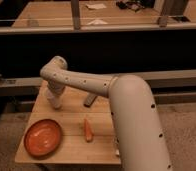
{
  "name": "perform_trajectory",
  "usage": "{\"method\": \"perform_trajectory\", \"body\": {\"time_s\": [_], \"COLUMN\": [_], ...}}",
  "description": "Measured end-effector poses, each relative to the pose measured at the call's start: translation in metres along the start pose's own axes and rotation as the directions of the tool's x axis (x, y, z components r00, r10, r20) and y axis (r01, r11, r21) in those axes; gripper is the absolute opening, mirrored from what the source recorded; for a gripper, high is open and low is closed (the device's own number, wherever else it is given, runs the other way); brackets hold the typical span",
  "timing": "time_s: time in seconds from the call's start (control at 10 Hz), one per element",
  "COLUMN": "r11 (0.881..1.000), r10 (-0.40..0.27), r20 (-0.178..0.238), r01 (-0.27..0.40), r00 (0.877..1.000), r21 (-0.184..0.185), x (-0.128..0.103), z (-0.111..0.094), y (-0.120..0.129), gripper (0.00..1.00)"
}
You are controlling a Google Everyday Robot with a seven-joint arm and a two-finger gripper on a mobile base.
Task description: Pick up the ceramic cup
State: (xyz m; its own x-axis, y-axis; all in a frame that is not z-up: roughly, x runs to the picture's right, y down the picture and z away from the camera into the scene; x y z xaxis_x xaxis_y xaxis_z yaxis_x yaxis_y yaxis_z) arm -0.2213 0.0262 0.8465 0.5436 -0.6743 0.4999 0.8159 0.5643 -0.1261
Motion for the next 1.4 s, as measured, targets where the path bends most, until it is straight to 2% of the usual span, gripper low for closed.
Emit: {"method": "perform_trajectory", "body": {"time_s": [0.3, 0.6, 0.7, 0.8, 1.1, 1.4], "r11": [1.000, 1.000, 1.000, 1.000, 1.000, 1.000], "r10": [-0.005, -0.010, -0.012, -0.012, -0.014, -0.018], "r20": [0.001, 0.007, 0.008, 0.009, 0.011, 0.013], "r01": [0.005, 0.010, 0.012, 0.012, 0.014, 0.018], "r00": [1.000, 1.000, 1.000, 1.000, 1.000, 1.000], "r21": [-0.001, -0.004, -0.005, -0.006, -0.009, -0.011], "x": [-0.001, -0.006, -0.007, -0.007, -0.008, -0.011], "z": [-0.003, -0.005, -0.007, -0.008, -0.012, -0.014], "y": [-0.002, -0.006, -0.007, -0.008, -0.011, -0.013], "gripper": [0.13, 0.14, 0.20, 0.20, 0.12, 0.12]}}
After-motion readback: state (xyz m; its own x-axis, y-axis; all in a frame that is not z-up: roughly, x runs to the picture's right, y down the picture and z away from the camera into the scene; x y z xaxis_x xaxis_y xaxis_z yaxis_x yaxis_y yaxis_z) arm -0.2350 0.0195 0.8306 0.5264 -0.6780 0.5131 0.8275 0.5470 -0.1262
